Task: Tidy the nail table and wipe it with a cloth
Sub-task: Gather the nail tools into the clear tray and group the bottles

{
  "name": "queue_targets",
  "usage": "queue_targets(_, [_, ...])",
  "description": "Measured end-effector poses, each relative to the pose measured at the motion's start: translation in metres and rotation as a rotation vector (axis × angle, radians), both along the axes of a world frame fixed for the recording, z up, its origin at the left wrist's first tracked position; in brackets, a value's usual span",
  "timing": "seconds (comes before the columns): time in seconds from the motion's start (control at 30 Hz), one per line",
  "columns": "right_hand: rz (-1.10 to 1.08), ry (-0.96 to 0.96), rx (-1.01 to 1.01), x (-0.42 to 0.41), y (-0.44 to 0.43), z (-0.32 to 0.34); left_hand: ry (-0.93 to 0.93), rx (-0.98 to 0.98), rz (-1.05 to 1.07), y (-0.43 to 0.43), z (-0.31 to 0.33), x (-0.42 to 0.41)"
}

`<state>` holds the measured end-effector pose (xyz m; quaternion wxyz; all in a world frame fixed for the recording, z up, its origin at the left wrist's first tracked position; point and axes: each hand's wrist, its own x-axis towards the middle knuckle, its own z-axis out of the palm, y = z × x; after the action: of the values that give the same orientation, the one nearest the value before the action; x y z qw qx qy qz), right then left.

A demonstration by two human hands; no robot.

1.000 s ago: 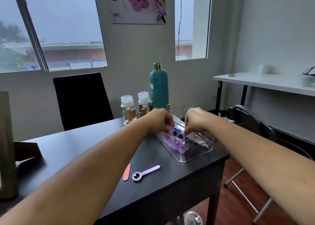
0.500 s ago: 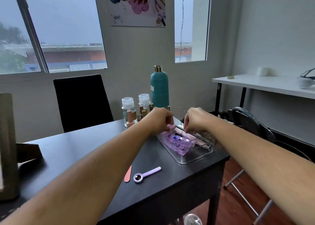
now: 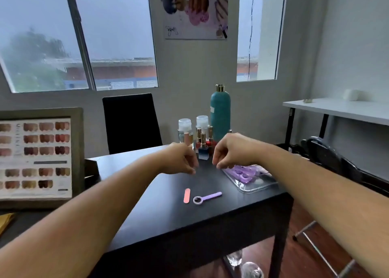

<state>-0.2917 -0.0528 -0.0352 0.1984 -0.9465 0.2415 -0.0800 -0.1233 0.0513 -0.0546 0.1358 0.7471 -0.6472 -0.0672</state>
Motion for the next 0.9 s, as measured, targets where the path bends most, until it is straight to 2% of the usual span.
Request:
queue_targets(0.1, [0.083,0.113,-0.041,0.008,0.022,-0.019,0.043,0.08,-0.001,0.023,-0.018,0.002])
queue_targets(0.23, [0.091,0.21,-0.069,0.011,0.038,-0.041,-0.006,0.16,-0.025,0.04,-0.031,0.001])
queue_targets(0.37, [0.069,0.209,-0.129,0.013,0.042,-0.048,-0.079,0.14,-0.053,0.047,-0.033,-0.002])
queue_targets(0.53, [0.101,0.328,-0.129,0.016,0.044,-0.044,-0.181,0.186,-0.109,0.048,-0.031,-0.001])
queue_targets(0.67, [0.121,0.308,-0.102,0.015,0.042,-0.036,-0.153,0.23,-0.101,0.049,-0.028,0.008])
queue_targets(0.77, [0.105,0.182,-0.06,0.004,0.031,-0.013,-0.061,0.132,-0.056,0.047,-0.023,0.014])
queue_targets(0.9, [0.008,0.041,-0.078,-0.024,-0.001,0.028,0.049,-0.195,0.017,0.027,0.001,0.012])
